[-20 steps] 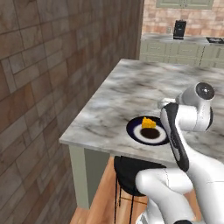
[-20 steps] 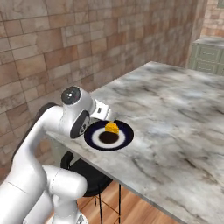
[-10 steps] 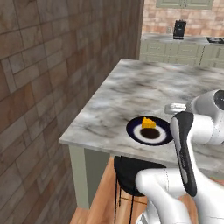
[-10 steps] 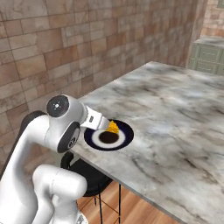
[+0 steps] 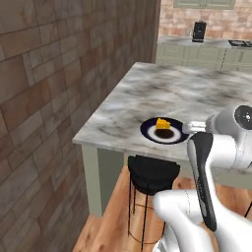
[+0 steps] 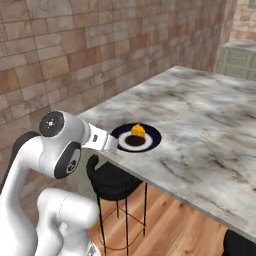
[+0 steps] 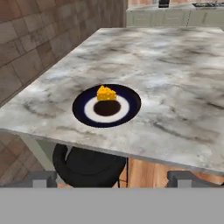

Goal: Take the cheese, chicken drumstick, and garlic from the fridge and place them on the plate on the dining counter to create an appetizer plate.

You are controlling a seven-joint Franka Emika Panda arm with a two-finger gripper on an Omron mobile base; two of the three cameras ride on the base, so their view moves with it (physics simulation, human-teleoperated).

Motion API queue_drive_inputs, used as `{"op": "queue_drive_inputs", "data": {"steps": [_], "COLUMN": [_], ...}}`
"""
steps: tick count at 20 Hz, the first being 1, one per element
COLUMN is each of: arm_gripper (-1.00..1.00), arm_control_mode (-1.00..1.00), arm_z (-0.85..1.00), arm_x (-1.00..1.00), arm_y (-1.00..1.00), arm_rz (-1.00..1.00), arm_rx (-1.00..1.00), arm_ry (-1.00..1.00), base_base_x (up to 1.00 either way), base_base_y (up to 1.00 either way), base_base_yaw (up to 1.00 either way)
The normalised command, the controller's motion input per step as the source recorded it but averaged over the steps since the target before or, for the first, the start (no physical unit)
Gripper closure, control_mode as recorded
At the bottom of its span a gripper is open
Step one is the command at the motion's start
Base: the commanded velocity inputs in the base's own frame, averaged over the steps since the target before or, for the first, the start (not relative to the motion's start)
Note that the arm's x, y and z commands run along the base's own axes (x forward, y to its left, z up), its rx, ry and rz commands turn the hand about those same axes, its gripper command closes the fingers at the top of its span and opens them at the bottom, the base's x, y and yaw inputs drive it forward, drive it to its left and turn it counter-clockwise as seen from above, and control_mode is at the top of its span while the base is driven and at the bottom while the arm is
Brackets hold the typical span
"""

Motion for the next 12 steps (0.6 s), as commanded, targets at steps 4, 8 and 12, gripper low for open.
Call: {"op": "queue_drive_inputs", "data": {"steps": [4,8,12], "arm_gripper": [-1.0,-1.0,-1.0], "arm_control_mode": [1.0,1.0,1.0], "arm_z": [0.0,0.0,0.0], "arm_x": [0.0,0.0,0.0], "arm_y": [0.0,0.0,0.0], "arm_rz": [0.0,0.0,0.0], "arm_rx": [0.0,0.0,0.0], "arm_ry": [0.0,0.0,0.0], "base_base_x": [-1.0,-0.41,-0.31], "base_base_y": [-0.37,-0.94,-1.0], "base_base_yaw": [-0.18,-0.32,-0.31]}}
